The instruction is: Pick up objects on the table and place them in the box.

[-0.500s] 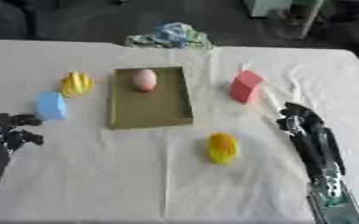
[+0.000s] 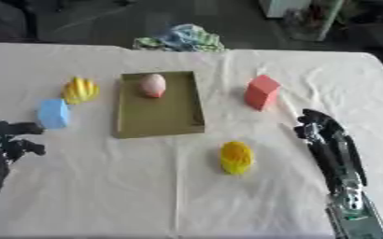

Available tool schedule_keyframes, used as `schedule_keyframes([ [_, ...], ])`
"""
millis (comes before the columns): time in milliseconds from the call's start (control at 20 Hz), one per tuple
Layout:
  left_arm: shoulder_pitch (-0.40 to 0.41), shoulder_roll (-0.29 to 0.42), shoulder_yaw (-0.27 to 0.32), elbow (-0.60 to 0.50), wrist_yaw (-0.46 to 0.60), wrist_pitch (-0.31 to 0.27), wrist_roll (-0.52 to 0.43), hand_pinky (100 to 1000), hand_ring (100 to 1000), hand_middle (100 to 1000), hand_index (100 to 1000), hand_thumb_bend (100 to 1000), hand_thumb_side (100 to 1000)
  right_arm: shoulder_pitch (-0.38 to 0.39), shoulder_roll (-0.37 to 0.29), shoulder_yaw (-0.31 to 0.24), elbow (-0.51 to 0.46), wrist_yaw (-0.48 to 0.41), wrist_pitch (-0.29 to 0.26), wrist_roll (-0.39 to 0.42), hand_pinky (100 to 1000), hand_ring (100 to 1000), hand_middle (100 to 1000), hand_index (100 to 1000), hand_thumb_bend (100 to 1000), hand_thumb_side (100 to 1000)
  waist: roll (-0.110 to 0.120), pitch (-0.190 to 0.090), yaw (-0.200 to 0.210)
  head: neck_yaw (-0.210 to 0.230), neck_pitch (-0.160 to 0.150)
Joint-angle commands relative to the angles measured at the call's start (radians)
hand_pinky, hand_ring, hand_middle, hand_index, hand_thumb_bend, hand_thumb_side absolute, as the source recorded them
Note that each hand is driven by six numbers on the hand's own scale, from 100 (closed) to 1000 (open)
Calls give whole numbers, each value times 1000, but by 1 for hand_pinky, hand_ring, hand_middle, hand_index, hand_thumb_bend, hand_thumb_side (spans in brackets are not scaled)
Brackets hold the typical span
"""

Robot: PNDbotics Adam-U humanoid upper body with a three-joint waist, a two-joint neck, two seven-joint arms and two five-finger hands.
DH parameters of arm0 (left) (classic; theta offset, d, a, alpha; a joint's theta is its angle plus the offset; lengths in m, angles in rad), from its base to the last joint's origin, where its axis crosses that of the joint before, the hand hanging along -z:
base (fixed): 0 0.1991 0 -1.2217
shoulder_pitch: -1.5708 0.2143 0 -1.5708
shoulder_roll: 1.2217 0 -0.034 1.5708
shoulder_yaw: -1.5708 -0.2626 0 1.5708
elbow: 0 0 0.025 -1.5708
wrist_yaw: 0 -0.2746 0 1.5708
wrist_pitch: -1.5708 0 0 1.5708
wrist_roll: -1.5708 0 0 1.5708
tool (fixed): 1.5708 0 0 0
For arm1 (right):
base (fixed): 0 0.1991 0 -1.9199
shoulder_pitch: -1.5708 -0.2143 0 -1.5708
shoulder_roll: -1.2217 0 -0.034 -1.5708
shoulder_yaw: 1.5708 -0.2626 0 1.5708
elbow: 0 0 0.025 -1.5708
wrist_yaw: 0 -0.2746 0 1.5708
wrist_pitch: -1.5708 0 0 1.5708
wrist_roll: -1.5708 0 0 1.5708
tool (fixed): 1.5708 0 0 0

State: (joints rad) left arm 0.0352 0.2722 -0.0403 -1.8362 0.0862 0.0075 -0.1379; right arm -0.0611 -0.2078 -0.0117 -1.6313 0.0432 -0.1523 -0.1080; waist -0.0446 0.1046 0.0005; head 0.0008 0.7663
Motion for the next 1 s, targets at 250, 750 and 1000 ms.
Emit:
schedule_keyframes([
  [250, -31, 58, 21, -28, -25, -13, 7, 743, 533, 682, 769, 100, 919, -9, -21, -6, -9, 11, -1, 3, 688, 656, 667, 785, 100, 670, 12, -24, -2, -4, 4],
  [750, -257, 599, 35, 6, -361, -93, -88, 756, 644, 751, 852, 141, 616, -7, -40, -4, -8, 28, 0, 4, 687, 656, 667, 784, 100, 673, 41, -28, -28, 0, 4],
  [1000, -445, 699, -68, 231, -547, -140, -293, 761, 700, 776, 890, 285, 584, -9, -45, 7, -6, 29, -1, 15, 687, 656, 667, 784, 100, 674, 49, -33, -46, 10, 4],
])
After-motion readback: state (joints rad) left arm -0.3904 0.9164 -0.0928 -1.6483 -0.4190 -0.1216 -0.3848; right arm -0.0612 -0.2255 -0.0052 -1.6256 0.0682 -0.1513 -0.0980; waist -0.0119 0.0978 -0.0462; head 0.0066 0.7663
